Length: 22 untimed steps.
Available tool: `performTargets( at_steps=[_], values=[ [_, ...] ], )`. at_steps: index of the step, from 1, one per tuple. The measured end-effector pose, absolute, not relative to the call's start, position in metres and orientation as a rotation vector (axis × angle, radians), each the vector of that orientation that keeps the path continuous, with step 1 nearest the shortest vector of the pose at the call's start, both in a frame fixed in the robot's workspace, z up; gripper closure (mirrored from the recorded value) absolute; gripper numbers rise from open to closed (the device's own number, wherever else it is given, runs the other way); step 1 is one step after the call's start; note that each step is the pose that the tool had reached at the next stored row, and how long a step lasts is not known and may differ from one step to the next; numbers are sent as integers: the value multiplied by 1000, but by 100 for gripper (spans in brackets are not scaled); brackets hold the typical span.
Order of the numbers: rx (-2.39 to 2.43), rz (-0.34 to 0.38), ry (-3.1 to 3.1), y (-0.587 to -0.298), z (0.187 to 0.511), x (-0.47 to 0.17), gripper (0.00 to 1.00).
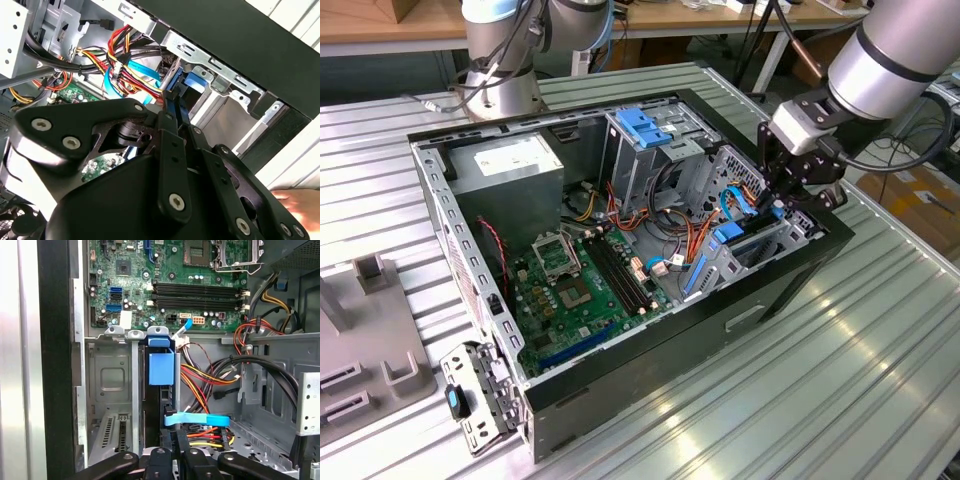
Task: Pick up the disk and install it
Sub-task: 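Insert the second disk wire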
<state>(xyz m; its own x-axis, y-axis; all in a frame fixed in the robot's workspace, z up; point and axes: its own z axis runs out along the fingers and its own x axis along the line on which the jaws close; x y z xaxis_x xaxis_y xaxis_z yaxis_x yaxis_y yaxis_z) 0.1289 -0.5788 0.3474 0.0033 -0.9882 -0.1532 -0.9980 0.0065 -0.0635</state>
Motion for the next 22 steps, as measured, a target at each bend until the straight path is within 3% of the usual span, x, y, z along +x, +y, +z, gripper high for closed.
performTargets(
  at_steps=[22],
  values=[
    [-2102, 95, 2122, -579, 341, 125, 84]
  ],
)
